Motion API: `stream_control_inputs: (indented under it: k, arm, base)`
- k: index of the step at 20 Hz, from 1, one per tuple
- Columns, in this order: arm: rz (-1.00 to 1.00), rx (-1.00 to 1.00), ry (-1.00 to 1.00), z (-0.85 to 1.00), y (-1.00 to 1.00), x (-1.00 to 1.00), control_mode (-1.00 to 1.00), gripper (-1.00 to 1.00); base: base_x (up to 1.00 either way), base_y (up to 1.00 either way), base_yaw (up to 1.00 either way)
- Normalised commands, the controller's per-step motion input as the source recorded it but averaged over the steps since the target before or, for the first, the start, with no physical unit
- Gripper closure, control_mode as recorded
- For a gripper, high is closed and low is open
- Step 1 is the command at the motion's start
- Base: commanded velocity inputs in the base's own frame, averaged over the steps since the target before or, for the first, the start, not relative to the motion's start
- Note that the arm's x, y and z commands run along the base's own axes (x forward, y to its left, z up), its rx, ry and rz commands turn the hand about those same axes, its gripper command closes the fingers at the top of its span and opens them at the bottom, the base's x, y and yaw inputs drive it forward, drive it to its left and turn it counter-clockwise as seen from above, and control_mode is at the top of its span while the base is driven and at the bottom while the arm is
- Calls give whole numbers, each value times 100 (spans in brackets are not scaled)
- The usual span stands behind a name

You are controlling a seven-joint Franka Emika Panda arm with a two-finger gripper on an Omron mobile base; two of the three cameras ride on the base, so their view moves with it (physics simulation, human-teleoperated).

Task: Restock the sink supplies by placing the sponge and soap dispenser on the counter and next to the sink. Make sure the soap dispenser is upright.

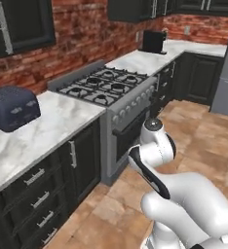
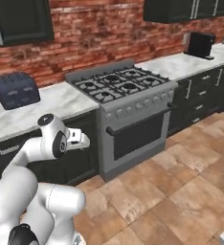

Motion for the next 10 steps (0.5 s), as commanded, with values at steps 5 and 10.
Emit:
stream_control_inputs:
  k: [5,10]
  arm:
    - [0,0,0,0,0,0,100,-100]
    - [0,0,0,0,0,0,100,-100]
  base:
    - [100,-1,-50]
    - [100,-1,-51]
